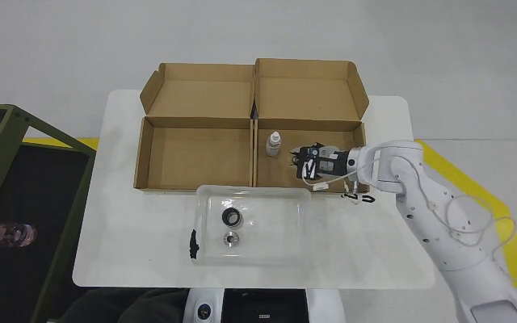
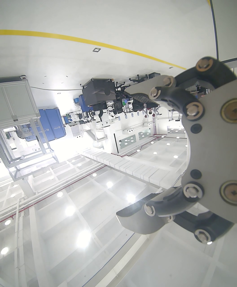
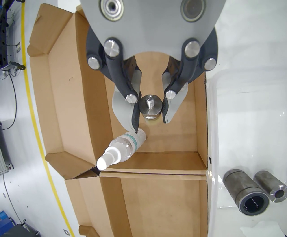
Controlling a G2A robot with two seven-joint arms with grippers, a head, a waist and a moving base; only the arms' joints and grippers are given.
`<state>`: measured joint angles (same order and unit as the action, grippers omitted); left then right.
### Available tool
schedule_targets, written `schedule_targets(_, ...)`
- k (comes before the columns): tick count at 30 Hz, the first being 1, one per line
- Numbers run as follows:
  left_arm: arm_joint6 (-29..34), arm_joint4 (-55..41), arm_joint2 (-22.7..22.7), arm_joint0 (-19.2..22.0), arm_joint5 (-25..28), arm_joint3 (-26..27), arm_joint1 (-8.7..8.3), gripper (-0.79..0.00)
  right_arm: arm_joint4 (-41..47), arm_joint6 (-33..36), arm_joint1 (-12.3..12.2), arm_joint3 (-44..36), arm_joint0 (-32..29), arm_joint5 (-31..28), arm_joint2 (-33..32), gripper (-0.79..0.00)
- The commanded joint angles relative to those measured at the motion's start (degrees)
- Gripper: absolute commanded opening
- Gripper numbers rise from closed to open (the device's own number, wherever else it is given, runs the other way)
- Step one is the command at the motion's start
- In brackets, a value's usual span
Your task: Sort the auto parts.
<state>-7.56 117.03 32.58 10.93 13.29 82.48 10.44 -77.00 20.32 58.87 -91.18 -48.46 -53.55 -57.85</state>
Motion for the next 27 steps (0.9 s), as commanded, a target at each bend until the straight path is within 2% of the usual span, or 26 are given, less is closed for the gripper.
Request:
schedule_targets(1, 0.0, 0.0, 0.0, 0.0, 0.0, 0.0, 0.0, 0.0, -0.6, -0.2, 0.3, 1.7, 1.1, 0.0, 1.1, -0.785)
schedule_targets(25, 0.0, 0.0, 0.0, 0.0, 0.0, 0.0, 0.0, 0.0, -6.4, -2.5, 4.4, 17.0, 11.4, 0.9, 11.8, -0.785)
schedule_targets(27, 0.0, 0.0, 0.0, 0.0, 0.0, 0.0, 0.0, 0.0, -6.7, -2.9, 4.7, 17.8, 11.8, 1.1, 12.5, -0.757)
